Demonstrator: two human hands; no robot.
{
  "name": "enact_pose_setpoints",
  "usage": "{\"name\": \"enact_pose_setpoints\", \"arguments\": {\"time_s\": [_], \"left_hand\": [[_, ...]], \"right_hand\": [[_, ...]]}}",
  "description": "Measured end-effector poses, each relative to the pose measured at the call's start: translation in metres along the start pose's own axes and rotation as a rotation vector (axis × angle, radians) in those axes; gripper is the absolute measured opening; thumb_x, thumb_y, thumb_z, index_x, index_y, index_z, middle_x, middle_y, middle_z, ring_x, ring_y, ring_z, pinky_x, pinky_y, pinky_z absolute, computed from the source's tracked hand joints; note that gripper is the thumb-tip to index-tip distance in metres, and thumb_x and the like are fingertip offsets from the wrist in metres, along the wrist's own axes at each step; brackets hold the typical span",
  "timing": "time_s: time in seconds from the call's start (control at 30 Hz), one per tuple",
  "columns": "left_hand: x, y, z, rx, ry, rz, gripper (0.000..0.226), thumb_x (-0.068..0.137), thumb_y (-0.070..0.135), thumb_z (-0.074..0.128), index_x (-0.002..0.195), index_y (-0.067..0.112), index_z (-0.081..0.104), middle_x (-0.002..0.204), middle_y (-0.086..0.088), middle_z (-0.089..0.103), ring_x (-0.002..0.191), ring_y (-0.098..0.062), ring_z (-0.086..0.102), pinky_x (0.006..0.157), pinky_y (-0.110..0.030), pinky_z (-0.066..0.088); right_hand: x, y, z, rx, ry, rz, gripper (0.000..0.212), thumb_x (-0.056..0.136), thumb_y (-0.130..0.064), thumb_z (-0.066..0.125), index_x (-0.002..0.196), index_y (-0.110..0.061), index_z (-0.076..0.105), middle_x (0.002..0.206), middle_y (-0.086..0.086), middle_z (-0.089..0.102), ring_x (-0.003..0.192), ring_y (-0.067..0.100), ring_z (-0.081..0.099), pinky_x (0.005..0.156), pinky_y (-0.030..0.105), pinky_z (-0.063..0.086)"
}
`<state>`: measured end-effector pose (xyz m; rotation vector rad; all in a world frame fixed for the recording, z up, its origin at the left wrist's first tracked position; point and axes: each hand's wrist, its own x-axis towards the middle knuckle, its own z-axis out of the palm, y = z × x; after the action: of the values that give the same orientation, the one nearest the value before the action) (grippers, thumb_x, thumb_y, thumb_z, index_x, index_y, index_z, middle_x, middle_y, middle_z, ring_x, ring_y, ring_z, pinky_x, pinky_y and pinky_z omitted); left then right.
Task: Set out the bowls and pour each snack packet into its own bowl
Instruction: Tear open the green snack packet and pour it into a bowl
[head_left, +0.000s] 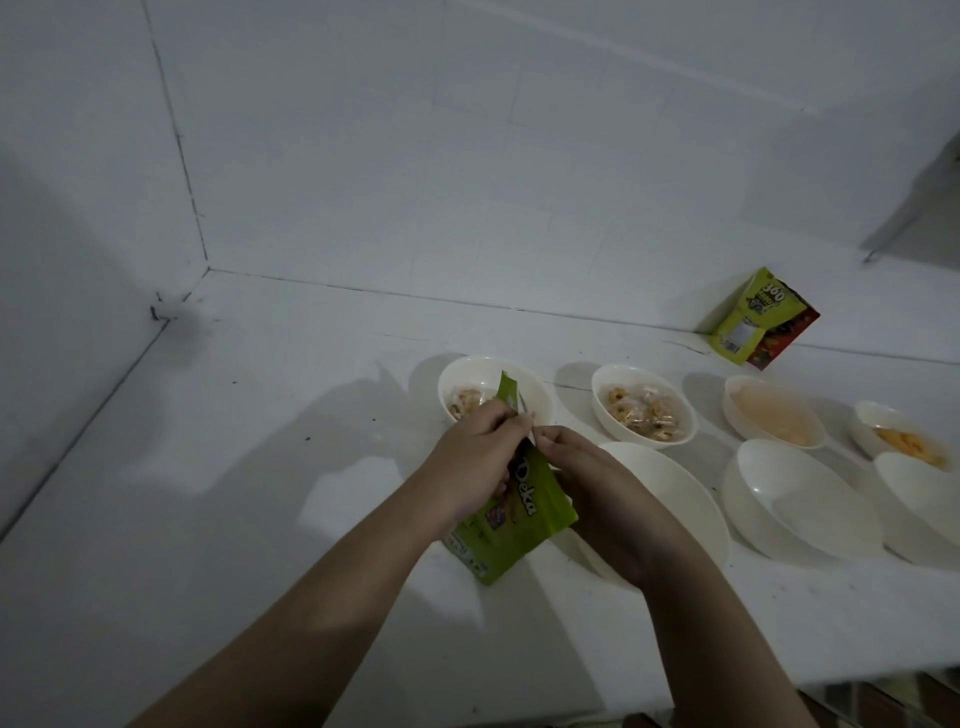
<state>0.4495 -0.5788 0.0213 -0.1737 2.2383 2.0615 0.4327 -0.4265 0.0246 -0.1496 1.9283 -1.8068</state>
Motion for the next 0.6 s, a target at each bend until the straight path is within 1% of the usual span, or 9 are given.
{"name": "enact_pose_setpoints", "arguments": {"time_s": [0.07,0.1,0.17,0.23,0.3,0.37,0.43,0.53,0.6], "left_hand": [[-0.001,0.0,-0.002,0.009,-0.005,0.015,0.026,0.1,0.034,0.045,0.081,0.018,0.053,0.068,-0.001,0.049,0.061,-0.015,0.048,0.062,-0.03,0.04],[-0.002,0.0,-0.002,0.009,-0.002,0.025,0.027,0.1,0.033,0.045,0.08,0.017,0.052,0.068,-0.002,0.048,0.061,-0.016,0.047,0.062,-0.032,0.04],[-0.004,0.0,-0.002,0.023,0.02,0.047,0.027,0.1,0.031,0.045,0.077,0.017,0.051,0.067,0.0,0.048,0.061,-0.015,0.047,0.063,-0.033,0.04],[-0.005,0.0,-0.001,0.041,0.052,0.068,0.028,0.1,0.031,0.045,0.076,0.019,0.051,0.068,0.002,0.049,0.063,-0.013,0.048,0.065,-0.033,0.041],[-0.007,-0.002,-0.001,0.033,0.08,0.077,0.028,0.1,0.031,0.045,0.076,0.019,0.051,0.068,0.002,0.049,0.064,-0.013,0.048,0.065,-0.033,0.042],[-0.008,-0.002,-0.001,0.013,0.1,0.08,0.028,0.101,0.03,0.045,0.076,0.018,0.051,0.069,0.001,0.05,0.063,-0.013,0.049,0.064,-0.033,0.042],[-0.009,-0.003,-0.002,0.005,0.101,0.078,0.028,0.101,0.03,0.045,0.078,0.017,0.053,0.07,0.001,0.051,0.063,-0.011,0.05,0.064,-0.032,0.042],[-0.009,-0.003,-0.003,0.029,0.088,0.074,0.027,0.102,0.032,0.044,0.082,0.016,0.055,0.071,0.001,0.051,0.064,-0.012,0.05,0.066,-0.033,0.043],[-0.01,-0.002,-0.003,0.057,0.075,0.077,0.026,0.102,0.033,0.043,0.089,0.015,0.058,0.074,0.0,0.053,0.068,-0.013,0.053,0.067,-0.033,0.046]], "right_hand": [[-0.001,-0.001,0.001,-0.06,0.019,-0.017,0.028,0.096,-0.032,0.055,0.114,-0.013,0.065,0.117,0.017,0.067,0.115,0.036,0.062,0.096,0.048,0.049],[-0.002,-0.002,0.003,-0.091,0.033,-0.025,0.025,0.097,-0.031,0.053,0.111,-0.016,0.066,0.115,0.014,0.068,0.112,0.033,0.063,0.095,0.047,0.05],[-0.004,-0.004,0.008,-0.172,0.064,-0.05,0.023,0.098,-0.032,0.049,0.104,-0.02,0.067,0.109,0.008,0.069,0.11,0.029,0.064,0.094,0.047,0.05],[-0.007,-0.008,0.011,-0.271,0.084,-0.077,0.021,0.099,-0.033,0.047,0.1,-0.021,0.064,0.106,0.008,0.067,0.108,0.03,0.063,0.094,0.048,0.05],[-0.01,-0.013,0.01,-0.337,0.061,-0.095,0.019,0.101,-0.031,0.046,0.104,-0.023,0.062,0.106,0.006,0.068,0.106,0.027,0.063,0.093,0.045,0.05],[-0.014,-0.017,0.007,-0.331,-0.003,-0.092,0.019,0.101,-0.026,0.046,0.111,-0.024,0.063,0.108,0.001,0.07,0.104,0.02,0.066,0.089,0.037,0.051],[-0.017,-0.017,0.004,-0.291,-0.048,-0.067,0.02,0.101,-0.023,0.047,0.113,-0.021,0.063,0.108,0.002,0.07,0.102,0.017,0.067,0.085,0.03,0.052],[-0.015,-0.014,0.004,-0.29,-0.018,-0.079,0.019,0.1,-0.024,0.05,0.105,-0.011,0.063,0.097,0.004,0.07,0.092,0.015,0.066,0.081,0.029,0.051],[-0.012,-0.014,0.008,-0.319,0.002,-0.098,0.02,0.1,-0.026,0.05,0.096,-0.011,0.063,0.089,0.0,0.068,0.089,0.015,0.066,0.08,0.031,0.052]]}}
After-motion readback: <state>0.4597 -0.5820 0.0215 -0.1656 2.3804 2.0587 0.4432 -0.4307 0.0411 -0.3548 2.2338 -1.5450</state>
